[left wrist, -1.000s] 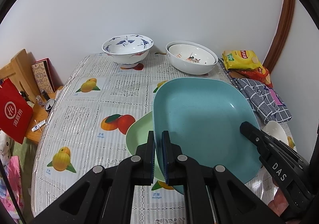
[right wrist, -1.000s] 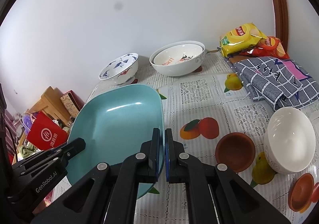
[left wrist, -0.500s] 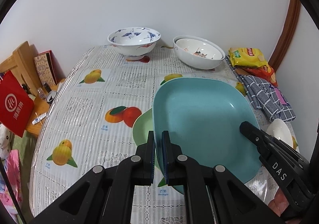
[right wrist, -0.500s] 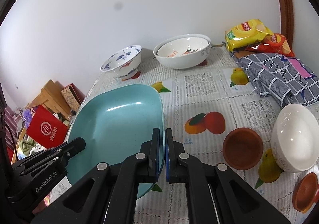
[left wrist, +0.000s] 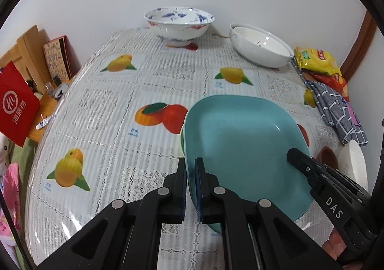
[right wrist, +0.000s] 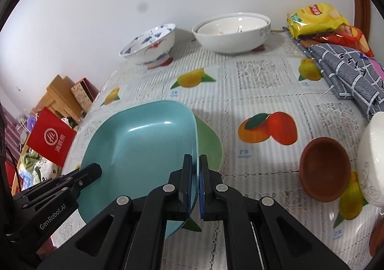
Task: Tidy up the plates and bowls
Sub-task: 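Carry the blue plate with both tools over the green plate stack, then lower the blue plate onto the green plate and open both tools, then move both tools toward the rim of the small brown clay bowl, then close the right tool on the brown bowl rim while the left tool grips its opposite rim, then lift the brown bowl with both tools and carry it over the white bowl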
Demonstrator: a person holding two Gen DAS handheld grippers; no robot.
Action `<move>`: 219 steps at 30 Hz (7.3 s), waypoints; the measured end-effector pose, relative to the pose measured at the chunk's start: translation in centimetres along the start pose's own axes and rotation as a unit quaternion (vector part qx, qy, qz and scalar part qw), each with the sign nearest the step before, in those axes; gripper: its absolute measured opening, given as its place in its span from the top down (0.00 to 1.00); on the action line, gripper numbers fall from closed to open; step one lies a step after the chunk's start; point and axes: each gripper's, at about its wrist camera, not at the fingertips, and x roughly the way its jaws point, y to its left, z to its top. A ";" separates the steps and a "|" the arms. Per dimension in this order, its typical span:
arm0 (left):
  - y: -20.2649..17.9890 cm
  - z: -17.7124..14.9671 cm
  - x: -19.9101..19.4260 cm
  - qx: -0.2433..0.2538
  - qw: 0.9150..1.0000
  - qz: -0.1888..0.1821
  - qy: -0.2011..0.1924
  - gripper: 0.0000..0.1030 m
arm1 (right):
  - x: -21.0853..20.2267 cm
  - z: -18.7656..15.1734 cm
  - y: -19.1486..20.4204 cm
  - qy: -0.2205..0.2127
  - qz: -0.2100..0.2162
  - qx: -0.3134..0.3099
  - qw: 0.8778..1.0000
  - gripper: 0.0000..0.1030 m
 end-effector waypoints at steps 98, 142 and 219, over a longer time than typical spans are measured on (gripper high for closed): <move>-8.6 -1.4 -4.2 0.106 0.989 -0.102 -0.030 0.59 | -17.7 -3.0 -12.9 -0.133 -0.245 0.077 0.957 0.24; -21.2 -2.3 4.5 0.163 0.981 -0.105 0.022 0.40 | -14.6 -11.5 -24.0 -0.035 -0.213 0.220 0.951 0.38; -22.7 5.2 -2.8 0.184 0.967 -0.176 -0.023 0.91 | -20.2 -0.3 -20.7 -0.155 -0.205 0.218 0.942 0.91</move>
